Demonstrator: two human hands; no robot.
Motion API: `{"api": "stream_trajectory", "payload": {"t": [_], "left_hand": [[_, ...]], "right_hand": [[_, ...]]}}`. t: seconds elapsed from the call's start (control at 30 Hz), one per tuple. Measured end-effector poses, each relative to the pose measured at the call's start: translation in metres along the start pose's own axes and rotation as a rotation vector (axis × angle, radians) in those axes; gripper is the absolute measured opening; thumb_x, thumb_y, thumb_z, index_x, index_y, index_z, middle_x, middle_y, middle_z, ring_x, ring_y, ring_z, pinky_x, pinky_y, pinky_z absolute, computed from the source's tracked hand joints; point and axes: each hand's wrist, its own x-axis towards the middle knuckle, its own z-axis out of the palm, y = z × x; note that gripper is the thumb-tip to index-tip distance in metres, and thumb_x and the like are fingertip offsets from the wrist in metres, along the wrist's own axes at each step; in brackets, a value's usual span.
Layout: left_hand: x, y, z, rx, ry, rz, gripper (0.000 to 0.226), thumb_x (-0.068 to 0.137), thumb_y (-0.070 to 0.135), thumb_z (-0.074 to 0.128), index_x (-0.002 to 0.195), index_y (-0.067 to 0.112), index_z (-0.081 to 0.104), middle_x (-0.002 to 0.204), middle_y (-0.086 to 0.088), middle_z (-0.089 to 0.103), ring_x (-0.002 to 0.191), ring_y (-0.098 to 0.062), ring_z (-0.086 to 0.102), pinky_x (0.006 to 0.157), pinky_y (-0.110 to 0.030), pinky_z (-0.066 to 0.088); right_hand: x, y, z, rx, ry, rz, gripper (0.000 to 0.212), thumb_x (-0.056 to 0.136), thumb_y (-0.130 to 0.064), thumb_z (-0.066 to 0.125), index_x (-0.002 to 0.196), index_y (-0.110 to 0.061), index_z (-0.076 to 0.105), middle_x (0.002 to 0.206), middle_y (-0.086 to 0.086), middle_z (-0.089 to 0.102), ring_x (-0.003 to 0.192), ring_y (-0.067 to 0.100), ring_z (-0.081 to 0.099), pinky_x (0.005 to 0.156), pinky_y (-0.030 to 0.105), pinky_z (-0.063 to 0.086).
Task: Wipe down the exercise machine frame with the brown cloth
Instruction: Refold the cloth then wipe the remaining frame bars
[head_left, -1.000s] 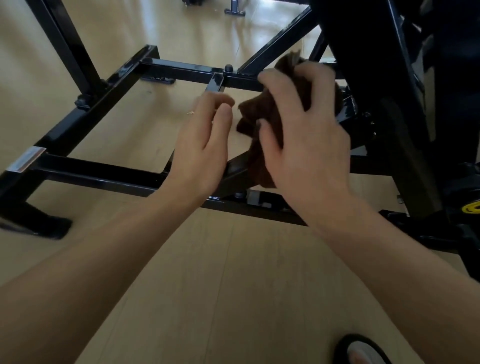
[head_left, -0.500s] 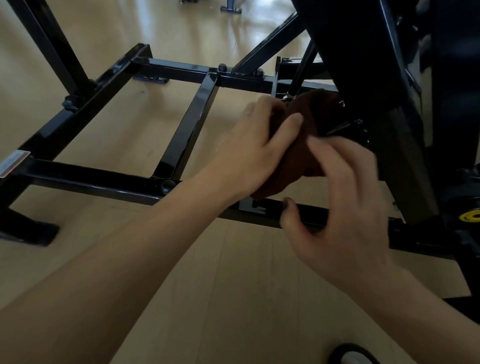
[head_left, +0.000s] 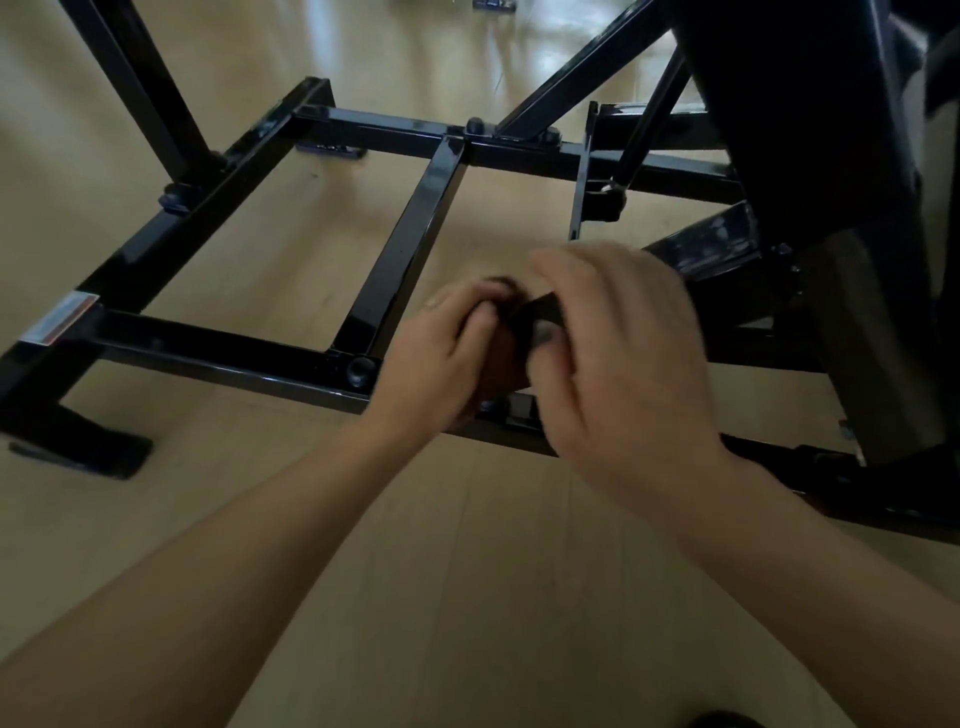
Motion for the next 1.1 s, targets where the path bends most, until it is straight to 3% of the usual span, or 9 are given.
{"api": "stream_trajectory", "payload": {"t": [0.1,0.17,0.3,0.4,0.57,0.63,0.8,1.0,1.1], "left_hand": [[-0.019,-0.051,-0.016,0.135,-0.030,-0.207,0.024,0.108,0.040,0.038,0.124,0.040,0.056,0.119,0.008,0.059,0.099,-0.012,0.062,0.074,-0.028,0.055],[-0.022,-0.063,-0.018,0.166,-0.039,-0.233,0.025,0.108,0.042,0.036,0.126,0.041,0.053,0.112,0.010,0.056,0.092,-0.016,0.065,0.063,-0.031,0.056],[-0.018,-0.054,-0.017,0.158,-0.023,-0.179,0.024,0.107,0.041,0.039,0.123,0.039,0.056,0.112,0.009,0.058,0.092,-0.012,0.063,0.060,-0.015,0.047],[-0.016,-0.028,-0.006,0.078,-0.003,-0.074,0.024,0.107,0.039,0.043,0.126,0.034,0.057,0.122,0.010,0.058,0.104,-0.007,0.060,0.077,-0.021,0.055],[-0.011,-0.001,0.004,-0.075,-0.007,0.083,0.019,0.108,0.039,0.044,0.122,0.036,0.056,0.115,0.011,0.060,0.096,-0.004,0.066,0.072,-0.020,0.060],[-0.013,-0.016,-0.003,-0.003,-0.008,0.044,0.023,0.109,0.037,0.043,0.126,0.032,0.057,0.118,0.013,0.057,0.098,-0.005,0.063,0.072,-0.024,0.060],[-0.023,-0.059,-0.016,0.099,-0.020,-0.224,0.025,0.110,0.039,0.038,0.129,0.033,0.055,0.118,0.006,0.055,0.096,-0.022,0.066,0.048,-0.024,0.051],[-0.023,-0.042,-0.016,0.148,-0.016,-0.143,0.025,0.109,0.038,0.041,0.127,0.032,0.057,0.124,0.007,0.055,0.098,-0.012,0.061,0.062,-0.022,0.057],[-0.025,-0.021,-0.009,0.133,0.014,0.010,0.024,0.108,0.039,0.045,0.126,0.030,0.057,0.117,0.012,0.057,0.096,-0.005,0.060,0.076,-0.026,0.058]], "right_hand": [[0.022,-0.011,0.007,-0.327,-0.332,0.052,0.045,0.107,-0.036,0.023,0.128,-0.018,0.058,0.119,0.006,0.066,0.112,0.027,0.060,0.109,0.044,0.034],[0.031,-0.016,0.011,-0.379,-0.409,0.041,0.047,0.105,-0.038,0.019,0.116,-0.022,0.061,0.107,0.003,0.066,0.101,0.025,0.061,0.103,0.045,0.040],[0.055,-0.007,0.014,-0.354,-0.390,0.047,0.043,0.107,-0.038,0.022,0.104,-0.019,0.061,0.090,0.003,0.057,0.082,0.023,0.054,0.093,0.045,0.043],[0.074,0.005,0.015,-0.384,-0.448,0.106,0.038,0.110,-0.036,0.026,0.101,-0.015,0.056,0.087,0.007,0.050,0.076,0.024,0.047,0.079,0.045,0.040],[0.074,0.001,0.025,-0.447,-0.557,0.153,0.039,0.112,-0.036,0.022,0.087,-0.015,0.044,0.073,0.008,0.044,0.059,0.022,0.038,0.071,0.045,0.037],[0.071,0.002,0.027,-0.486,-0.549,0.129,0.048,0.112,-0.036,0.016,0.090,-0.011,0.050,0.072,0.010,0.047,0.059,0.023,0.042,0.070,0.044,0.037],[0.069,-0.001,0.028,-0.525,-0.621,0.135,0.052,0.113,-0.034,0.012,0.091,-0.006,0.049,0.069,0.012,0.038,0.057,0.023,0.031,0.075,0.043,0.029],[0.069,-0.010,0.029,-0.512,-0.663,0.112,0.050,0.113,-0.040,0.013,0.082,-0.012,0.041,0.072,0.011,0.046,0.060,0.023,0.043,0.078,0.043,0.042],[0.073,-0.011,0.039,-0.457,-0.726,0.120,0.030,0.112,-0.038,0.030,0.094,-0.017,0.042,0.075,0.007,0.047,0.060,0.019,0.044,0.063,0.036,0.040]]}}
